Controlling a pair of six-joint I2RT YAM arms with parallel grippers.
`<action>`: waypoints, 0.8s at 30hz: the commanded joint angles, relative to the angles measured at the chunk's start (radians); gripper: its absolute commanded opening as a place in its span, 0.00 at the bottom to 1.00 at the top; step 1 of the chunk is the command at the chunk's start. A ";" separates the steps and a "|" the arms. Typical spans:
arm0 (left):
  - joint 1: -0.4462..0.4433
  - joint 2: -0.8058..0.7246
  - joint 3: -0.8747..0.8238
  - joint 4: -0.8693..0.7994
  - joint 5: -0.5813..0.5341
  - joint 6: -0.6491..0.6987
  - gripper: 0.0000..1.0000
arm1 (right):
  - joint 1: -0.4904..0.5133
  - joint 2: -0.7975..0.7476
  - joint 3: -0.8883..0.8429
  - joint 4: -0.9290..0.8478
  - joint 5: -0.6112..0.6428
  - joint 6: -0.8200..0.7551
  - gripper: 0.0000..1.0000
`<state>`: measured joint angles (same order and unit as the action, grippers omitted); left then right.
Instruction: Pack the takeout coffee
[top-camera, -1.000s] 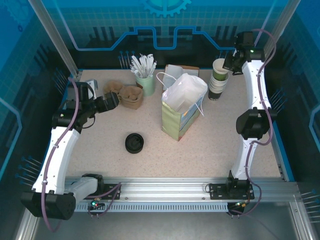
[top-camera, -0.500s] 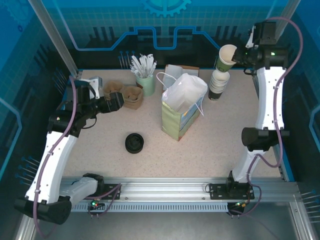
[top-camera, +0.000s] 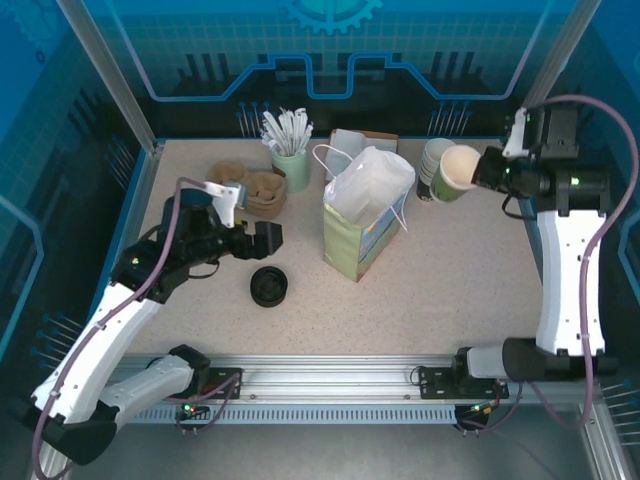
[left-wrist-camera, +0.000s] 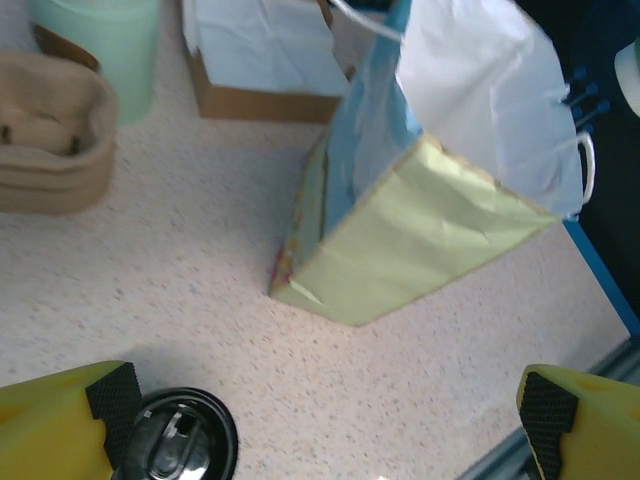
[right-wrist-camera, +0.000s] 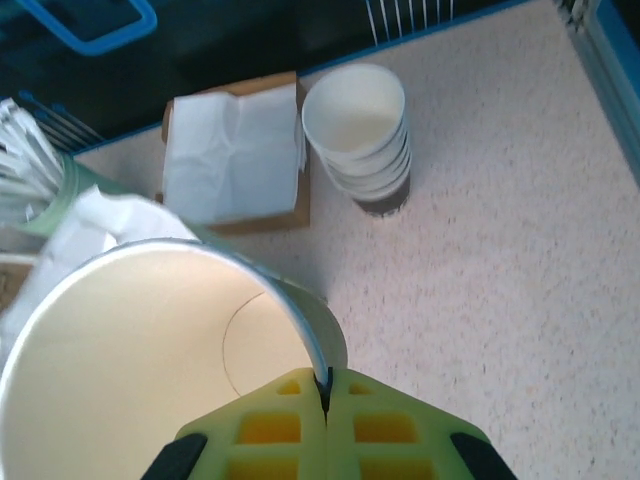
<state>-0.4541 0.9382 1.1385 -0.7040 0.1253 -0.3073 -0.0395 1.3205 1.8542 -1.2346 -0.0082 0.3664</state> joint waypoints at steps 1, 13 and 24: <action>-0.068 0.007 -0.060 0.080 -0.026 -0.057 0.98 | 0.006 -0.105 -0.174 0.014 -0.051 0.011 0.00; -0.250 0.178 -0.186 0.281 -0.123 -0.182 0.94 | 0.172 -0.462 -0.721 0.163 -0.064 0.096 0.00; -0.366 0.453 -0.235 0.600 -0.154 -0.315 0.91 | 0.597 -0.458 -0.935 0.395 0.109 0.279 0.00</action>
<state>-0.8024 1.3479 0.9272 -0.2440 -0.0013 -0.5541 0.4976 0.8619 0.9409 -0.9508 0.0326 0.5644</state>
